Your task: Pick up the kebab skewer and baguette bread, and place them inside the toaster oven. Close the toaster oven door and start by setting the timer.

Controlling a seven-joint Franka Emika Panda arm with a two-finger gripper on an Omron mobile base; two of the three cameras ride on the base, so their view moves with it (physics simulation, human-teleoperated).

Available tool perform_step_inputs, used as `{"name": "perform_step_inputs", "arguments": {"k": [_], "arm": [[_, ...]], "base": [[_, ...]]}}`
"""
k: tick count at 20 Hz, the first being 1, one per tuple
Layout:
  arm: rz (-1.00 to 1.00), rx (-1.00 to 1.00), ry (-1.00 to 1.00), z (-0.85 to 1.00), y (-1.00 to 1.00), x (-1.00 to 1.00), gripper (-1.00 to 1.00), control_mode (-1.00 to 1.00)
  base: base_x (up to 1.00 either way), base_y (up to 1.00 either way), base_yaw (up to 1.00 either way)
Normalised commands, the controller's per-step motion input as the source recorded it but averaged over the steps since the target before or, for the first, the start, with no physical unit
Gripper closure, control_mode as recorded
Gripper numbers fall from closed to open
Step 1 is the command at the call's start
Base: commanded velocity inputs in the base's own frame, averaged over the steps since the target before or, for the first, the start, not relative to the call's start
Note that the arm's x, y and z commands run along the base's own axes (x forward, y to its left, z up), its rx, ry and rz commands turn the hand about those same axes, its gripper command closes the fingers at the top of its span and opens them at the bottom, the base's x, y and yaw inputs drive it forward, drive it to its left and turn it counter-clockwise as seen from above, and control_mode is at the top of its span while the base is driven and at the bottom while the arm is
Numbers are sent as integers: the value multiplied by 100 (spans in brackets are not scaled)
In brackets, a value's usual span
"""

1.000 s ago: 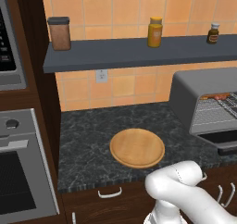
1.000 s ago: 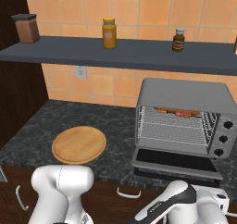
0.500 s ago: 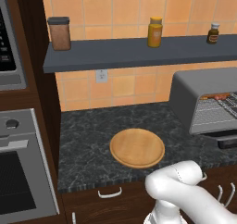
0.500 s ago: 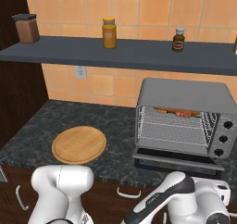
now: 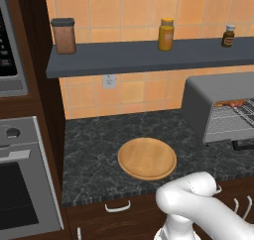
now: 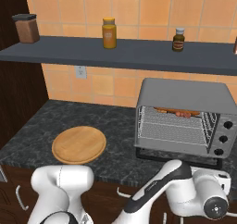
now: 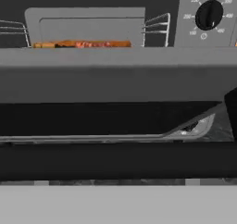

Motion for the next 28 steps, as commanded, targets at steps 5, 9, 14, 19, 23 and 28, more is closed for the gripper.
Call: {"name": "perform_step_inputs", "arguments": {"k": [5,9,14,19,23,28], "arm": [[0,9,0,45,0,55,-100,-100],[0,7,0,43,0,52,-100,-100],[0,5,0,35,0,43,-100,-100],[0,1,-1,17,0,30,-100,-100],[0,0,-9,0,0,20,-100,-100],[0,0,-10,0,0,22,-100,-100]], "base": [[0,0,0],[0,0,0],[0,0,0],[0,0,0],[0,0,0],[0,0,0]]}}
